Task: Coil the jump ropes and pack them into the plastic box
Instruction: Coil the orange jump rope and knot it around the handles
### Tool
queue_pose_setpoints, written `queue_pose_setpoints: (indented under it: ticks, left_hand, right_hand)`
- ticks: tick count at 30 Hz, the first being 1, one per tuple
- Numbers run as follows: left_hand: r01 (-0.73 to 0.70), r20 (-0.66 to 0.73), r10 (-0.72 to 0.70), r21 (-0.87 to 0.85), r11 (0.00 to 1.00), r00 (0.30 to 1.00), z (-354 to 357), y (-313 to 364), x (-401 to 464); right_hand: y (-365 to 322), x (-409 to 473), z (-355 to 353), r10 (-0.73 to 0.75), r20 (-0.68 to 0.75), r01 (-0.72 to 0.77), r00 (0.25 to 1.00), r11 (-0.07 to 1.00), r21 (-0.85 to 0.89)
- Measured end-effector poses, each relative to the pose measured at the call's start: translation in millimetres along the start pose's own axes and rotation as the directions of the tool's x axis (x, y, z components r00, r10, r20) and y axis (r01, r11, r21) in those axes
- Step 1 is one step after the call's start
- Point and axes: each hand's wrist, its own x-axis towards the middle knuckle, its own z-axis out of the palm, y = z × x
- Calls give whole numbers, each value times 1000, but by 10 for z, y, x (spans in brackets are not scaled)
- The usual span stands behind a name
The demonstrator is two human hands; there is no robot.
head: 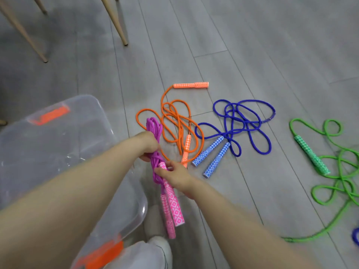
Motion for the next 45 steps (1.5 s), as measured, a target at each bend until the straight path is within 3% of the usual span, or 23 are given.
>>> queue_pose_setpoints:
  ticks: [6,12,16,18,20,26,30,32,37,42,45]
  left_hand:
    - [10,-65,26,506,862,998,-70,-117,267]
    - [35,26,-71,664,747,997,-41,-163,484]
    - [-14,70,-64,778,628,996,22,-347,747]
    - [-25,79,-66,808,588,995,22,-335,636]
    - [-46,79,-34,823,566,996,32,-293,527]
    - [-194,64,232,780,595,971,158,-172,388]
    - [-317,168,291,734,600,942,272,-130,137]
    - [-342,214,285,763,548,934,247,-113,-20]
    - [-407,230,364,732,546,902,46,11,-514]
    - [-419,228,381,717,557,896,-97,26,-1162]
    - [-398,188,369,639,658,910,-141,34,-1628]
  right_hand:
    - [179,279,18,-34,-19,28,999,967,-253]
    - [450,345,-261,2,-207,-100,978,878,-468]
    - [547,389,-304,-80,-147,-42,986,732,-680]
    - [569,418,-296,-87,-104,-31,991,604,-796]
    - [583,439,-281,-69,-95,-42,993,545,-837]
    - [577,337,-349,-157,-203,-10,966,766,-643]
    - [609,104,-467,71,-94,-95,993,959,-269]
    - [594,-75,-574,194,-76,-204,978,966,-158]
    - [479,-589,-886,265,-77,-276,961,927,-252]
    - [264,-1240,-1052,143,-74,-155,987,965,-211]
    - [122,-1690,-1060,39,-31,-42,999,993,-114]
